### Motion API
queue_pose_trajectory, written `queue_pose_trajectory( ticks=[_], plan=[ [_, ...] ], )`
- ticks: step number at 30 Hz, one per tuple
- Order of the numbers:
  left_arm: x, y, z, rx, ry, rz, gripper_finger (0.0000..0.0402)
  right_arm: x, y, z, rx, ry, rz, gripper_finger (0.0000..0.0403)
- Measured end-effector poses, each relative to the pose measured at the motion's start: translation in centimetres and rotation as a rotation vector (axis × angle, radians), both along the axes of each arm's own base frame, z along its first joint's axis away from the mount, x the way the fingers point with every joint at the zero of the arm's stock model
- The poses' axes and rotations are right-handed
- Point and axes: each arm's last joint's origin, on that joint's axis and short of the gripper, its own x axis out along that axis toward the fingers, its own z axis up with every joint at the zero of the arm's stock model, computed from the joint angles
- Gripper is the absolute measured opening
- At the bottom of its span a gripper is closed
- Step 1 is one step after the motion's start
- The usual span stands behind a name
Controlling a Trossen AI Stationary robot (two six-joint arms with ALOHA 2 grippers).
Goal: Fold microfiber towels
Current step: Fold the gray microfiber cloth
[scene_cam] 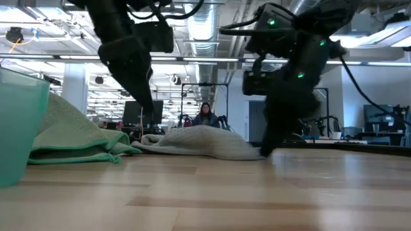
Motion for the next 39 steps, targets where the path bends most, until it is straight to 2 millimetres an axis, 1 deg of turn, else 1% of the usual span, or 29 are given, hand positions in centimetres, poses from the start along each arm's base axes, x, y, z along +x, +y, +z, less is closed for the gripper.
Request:
queue_pose_trajectory(
  ticks=[1, 3, 5, 8, 12, 17, 24, 28, 34, 39],
  plan=[
    [0.0, 0.0, -0.3, 0.002, -0.015, -0.009, 0.0132, -0.2, 0.0, 0.5, -0.002, -0.010, 0.012, 0.0023],
    [-0.1, 0.0, -0.8, 0.005, -0.026, -0.019, 0.0132, -0.1, -0.2, 2.5, -0.008, -0.079, 0.018, 0.0027],
    [-0.3, 0.0, -1.3, 0.012, -0.023, -0.021, 0.0132, -0.4, -0.6, 4.2, -0.027, -0.131, -0.006, 0.0023],
    [-0.5, 0.1, -2.0, 0.037, -0.047, -0.012, 0.0132, -0.9, -1.3, 5.7, -0.061, -0.181, -0.042, 0.0008],
    [-1.1, 0.3, -3.2, 0.081, -0.043, -0.021, 0.0132, -1.4, -2.2, 7.9, -0.079, -0.261, -0.072, 0.0014],
    [-1.6, 0.5, -4.1, 0.093, -0.044, -0.010, 0.0132, -2.0, -3.6, 9.5, -0.132, -0.312, -0.097, 0.0007],
    [-2.2, 0.8, -5.2, 0.162, -0.077, 0.026, 0.0132, -2.4, -5.6, 10.6, -0.154, -0.353, -0.152, 0.0013],
    [-2.2, 1.0, -5.2, 0.223, -0.096, 0.061, 0.0132, -2.4, -6.5, 10.7, -0.164, -0.362, -0.176, 0.0009],
    [-2.2, 1.0, -5.1, 0.214, -0.106, 0.070, 0.0132, -2.3, -7.7, 11.0, -0.180, -0.395, -0.202, 0.0012],
    [-1.7, 0.8, -4.9, 0.180, -0.163, 0.074, 0.0132, -2.4, -8.6, 11.1, -0.186, -0.397, -0.236, 0.0010]
  ],
)
